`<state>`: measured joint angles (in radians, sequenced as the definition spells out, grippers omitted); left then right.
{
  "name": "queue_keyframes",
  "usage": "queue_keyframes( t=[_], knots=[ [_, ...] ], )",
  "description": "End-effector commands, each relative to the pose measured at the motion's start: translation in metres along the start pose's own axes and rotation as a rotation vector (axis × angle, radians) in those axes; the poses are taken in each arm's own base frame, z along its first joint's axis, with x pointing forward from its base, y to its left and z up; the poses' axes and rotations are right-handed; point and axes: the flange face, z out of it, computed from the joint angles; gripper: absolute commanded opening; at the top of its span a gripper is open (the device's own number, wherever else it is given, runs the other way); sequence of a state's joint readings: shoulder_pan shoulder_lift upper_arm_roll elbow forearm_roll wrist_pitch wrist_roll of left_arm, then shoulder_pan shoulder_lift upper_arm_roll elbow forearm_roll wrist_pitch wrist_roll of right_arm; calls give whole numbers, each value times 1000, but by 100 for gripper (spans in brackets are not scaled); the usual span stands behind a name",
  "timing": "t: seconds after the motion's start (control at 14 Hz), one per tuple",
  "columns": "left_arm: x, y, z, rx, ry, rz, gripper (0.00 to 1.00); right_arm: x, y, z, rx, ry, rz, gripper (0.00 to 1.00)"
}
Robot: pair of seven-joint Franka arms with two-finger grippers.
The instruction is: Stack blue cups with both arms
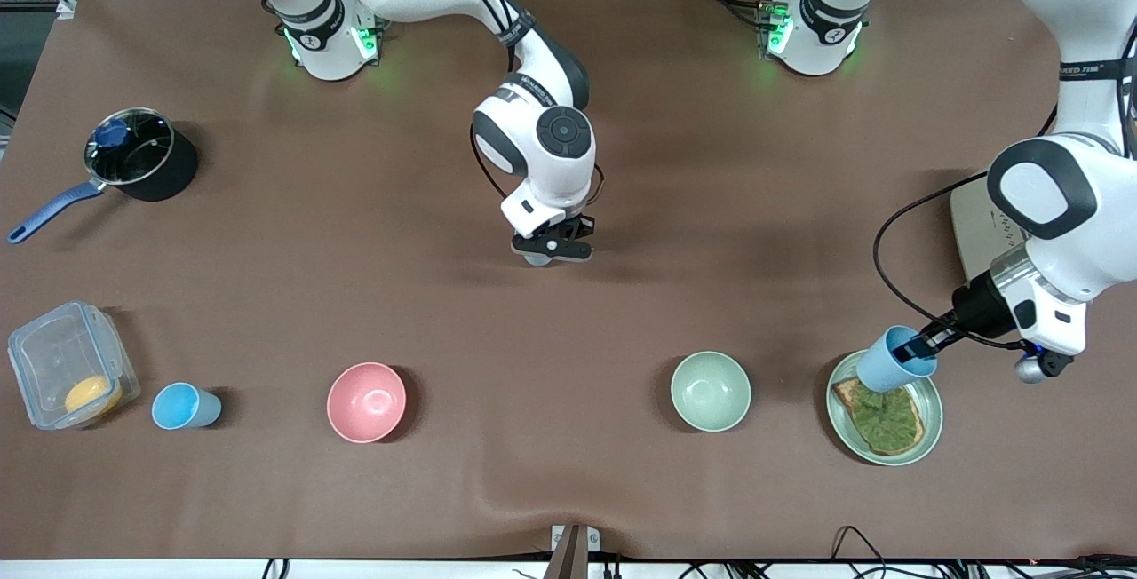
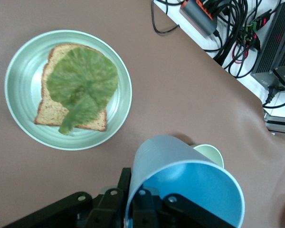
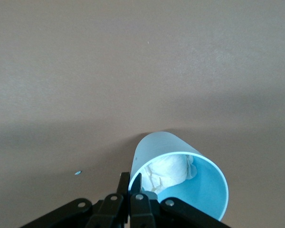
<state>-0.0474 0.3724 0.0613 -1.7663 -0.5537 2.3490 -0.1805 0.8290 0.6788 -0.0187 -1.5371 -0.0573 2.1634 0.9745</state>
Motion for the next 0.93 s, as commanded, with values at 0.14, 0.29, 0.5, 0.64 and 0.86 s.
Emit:
queue_keyframes(
  t=[0.14,0.29,0.5,0.64,0.86],
  knots=[
    [-13,35,8,-30,15,-67,0,-2,-9,2,2,1,12,100],
    [-30,62,13,-44,22,-115,0,12,-1,-24,4,9,24,100],
    [-67,107,17,-59,-3,-131,0,56,29,-86,-45,-31,89,100],
    [-103,139,31,-49,-38,-121,0,90,71,-132,-39,-58,89,100],
    [-161,179,57,35,-48,-72,0,151,172,-179,55,-126,-2,100]
  ],
)
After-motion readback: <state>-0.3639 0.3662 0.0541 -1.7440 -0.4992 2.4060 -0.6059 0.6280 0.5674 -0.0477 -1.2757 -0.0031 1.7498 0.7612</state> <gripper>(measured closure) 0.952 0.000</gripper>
